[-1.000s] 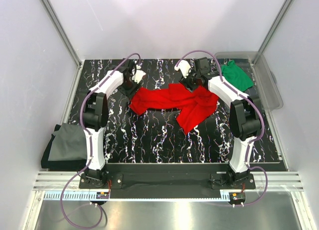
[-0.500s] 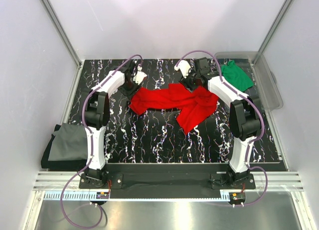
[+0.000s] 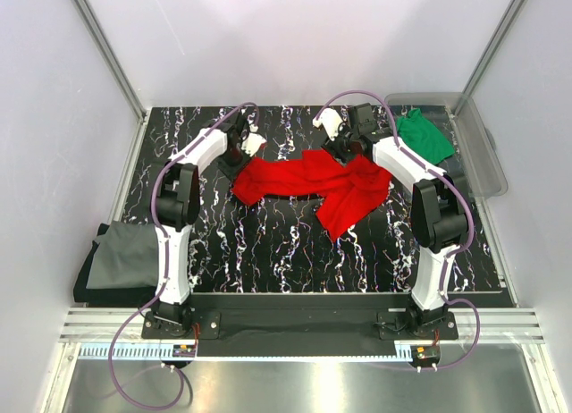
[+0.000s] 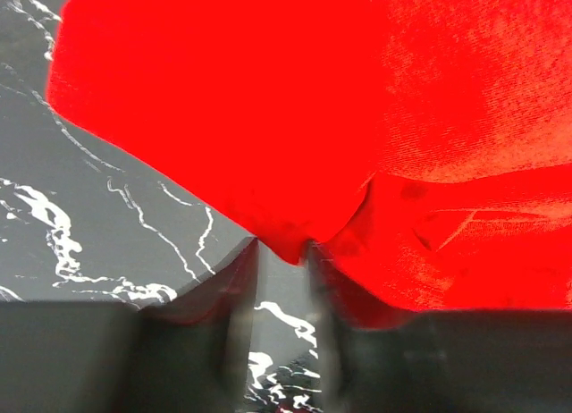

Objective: Fold and stack the t-shirts
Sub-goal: Flatten the tshirt out

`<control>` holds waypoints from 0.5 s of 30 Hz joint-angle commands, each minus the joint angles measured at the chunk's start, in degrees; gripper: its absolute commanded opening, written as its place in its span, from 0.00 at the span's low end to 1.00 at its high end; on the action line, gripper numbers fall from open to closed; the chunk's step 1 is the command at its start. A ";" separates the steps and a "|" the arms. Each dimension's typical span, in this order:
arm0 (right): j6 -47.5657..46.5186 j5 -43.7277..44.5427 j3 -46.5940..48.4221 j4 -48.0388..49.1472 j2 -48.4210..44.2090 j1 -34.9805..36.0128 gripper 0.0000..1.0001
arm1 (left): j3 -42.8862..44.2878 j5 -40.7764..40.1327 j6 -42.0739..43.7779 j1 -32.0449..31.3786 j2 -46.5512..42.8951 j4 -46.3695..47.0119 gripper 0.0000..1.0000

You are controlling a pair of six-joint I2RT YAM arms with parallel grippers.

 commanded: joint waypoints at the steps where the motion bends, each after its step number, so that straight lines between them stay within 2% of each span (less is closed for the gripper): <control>1: 0.40 0.46 1.72 0.77 0.19 0.60 0.60 | 3.46 1.38 0.86 -0.24 0.55 -0.48 0.21; 6: 0.66 0.81 2.24 0.95 0.98 0.60 0.60 | 4.25 3.31 0.16 -0.15 0.64 -0.66 0.06; 7: 0.66 0.81 2.33 1.04 1.07 0.68 0.60 | 4.17 3.58 0.07 -0.15 0.29 -0.65 0.00; 15: 2.50 0.20 7.85 1.30 5.27 0.68 0.60 | 0.75 3.15 -2.13 0.64 -9.98 0.65 0.00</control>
